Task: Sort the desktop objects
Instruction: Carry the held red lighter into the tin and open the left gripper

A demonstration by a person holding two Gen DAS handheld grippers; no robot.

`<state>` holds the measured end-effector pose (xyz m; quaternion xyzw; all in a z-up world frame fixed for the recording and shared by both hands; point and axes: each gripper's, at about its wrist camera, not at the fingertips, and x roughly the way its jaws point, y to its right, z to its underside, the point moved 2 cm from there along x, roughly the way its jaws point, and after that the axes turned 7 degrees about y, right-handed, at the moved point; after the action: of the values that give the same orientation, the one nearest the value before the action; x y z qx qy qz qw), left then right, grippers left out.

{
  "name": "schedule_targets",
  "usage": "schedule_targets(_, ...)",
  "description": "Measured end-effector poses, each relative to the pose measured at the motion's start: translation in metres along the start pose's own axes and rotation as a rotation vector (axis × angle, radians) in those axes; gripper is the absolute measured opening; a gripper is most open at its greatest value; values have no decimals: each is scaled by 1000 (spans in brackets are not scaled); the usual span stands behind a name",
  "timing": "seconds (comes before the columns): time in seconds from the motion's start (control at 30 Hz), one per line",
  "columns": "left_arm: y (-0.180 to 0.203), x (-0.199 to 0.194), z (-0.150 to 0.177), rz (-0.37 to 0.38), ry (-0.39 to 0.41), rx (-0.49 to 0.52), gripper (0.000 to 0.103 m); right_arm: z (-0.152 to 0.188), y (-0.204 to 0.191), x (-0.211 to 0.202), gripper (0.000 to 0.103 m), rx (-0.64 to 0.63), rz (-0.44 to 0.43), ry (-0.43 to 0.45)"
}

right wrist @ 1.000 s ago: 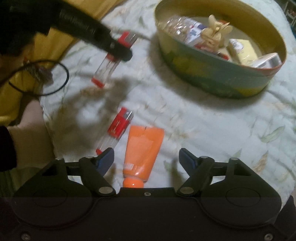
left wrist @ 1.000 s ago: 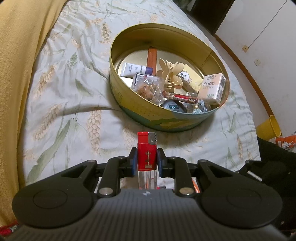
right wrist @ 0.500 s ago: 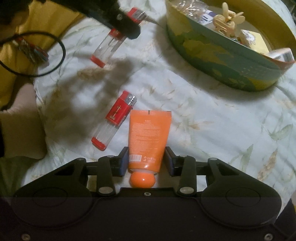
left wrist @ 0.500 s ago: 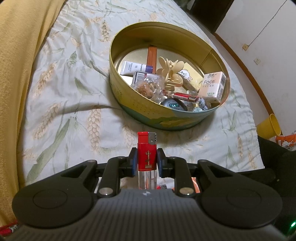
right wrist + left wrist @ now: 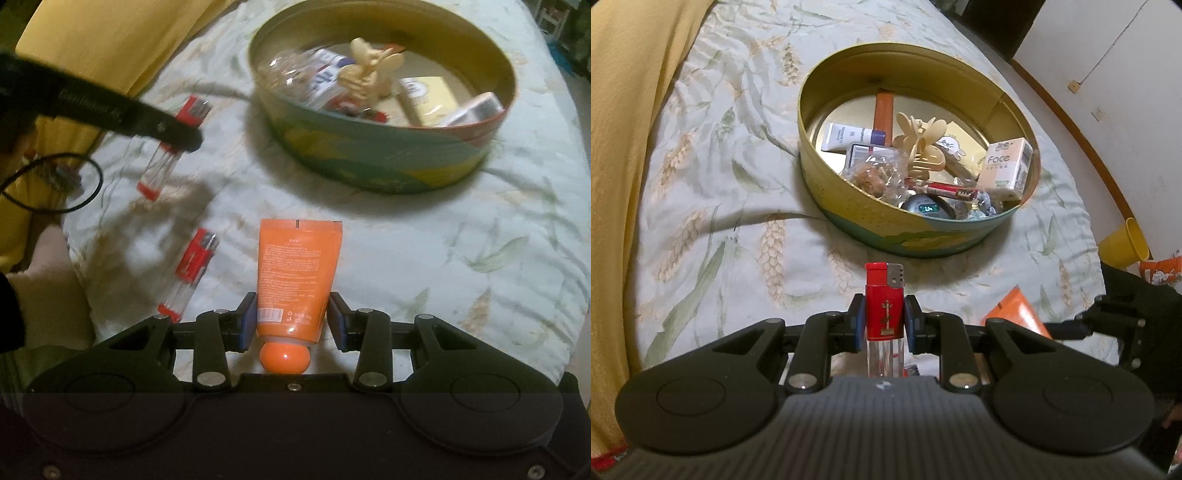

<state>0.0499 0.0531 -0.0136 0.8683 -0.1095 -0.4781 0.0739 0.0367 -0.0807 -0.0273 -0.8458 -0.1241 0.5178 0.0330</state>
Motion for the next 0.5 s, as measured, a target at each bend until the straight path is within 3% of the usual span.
schedule_targets(0.5, 16, -12, -38, -3, 35, 48, 24, 9, 36, -10, 38, 97, 7, 45)
